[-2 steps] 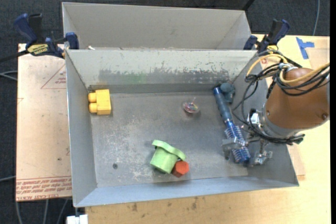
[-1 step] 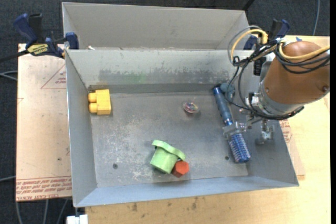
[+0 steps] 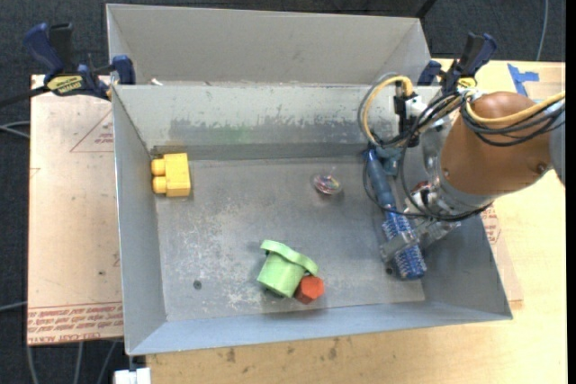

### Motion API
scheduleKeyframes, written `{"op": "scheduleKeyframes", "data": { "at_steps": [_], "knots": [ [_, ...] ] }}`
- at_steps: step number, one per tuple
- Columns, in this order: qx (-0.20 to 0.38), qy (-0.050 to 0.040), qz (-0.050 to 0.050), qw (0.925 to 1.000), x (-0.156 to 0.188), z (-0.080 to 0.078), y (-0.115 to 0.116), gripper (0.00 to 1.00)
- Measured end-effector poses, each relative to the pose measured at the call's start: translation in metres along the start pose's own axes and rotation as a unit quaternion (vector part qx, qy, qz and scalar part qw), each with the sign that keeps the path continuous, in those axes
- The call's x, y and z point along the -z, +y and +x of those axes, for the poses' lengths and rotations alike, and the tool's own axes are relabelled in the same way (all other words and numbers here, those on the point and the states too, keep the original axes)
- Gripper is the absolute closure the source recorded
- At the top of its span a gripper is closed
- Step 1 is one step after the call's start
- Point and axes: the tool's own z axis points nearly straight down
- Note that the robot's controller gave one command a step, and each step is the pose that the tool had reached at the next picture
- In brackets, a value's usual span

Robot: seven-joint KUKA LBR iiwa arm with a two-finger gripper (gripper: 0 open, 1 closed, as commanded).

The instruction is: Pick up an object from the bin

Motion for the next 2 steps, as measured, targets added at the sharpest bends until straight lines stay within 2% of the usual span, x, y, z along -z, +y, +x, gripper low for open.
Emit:
{"op": "scheduleKeyframes", "data": {
  "at_steps": [1,2],
  "knots": [
    [0.002,-0.0073,0.002,1.0,-0.001,-0.009,-0.002,1.0],
    [0.012,0.005,0.0,0.9999,0.159,-0.02,-0.023,1.0]
  ]
}}
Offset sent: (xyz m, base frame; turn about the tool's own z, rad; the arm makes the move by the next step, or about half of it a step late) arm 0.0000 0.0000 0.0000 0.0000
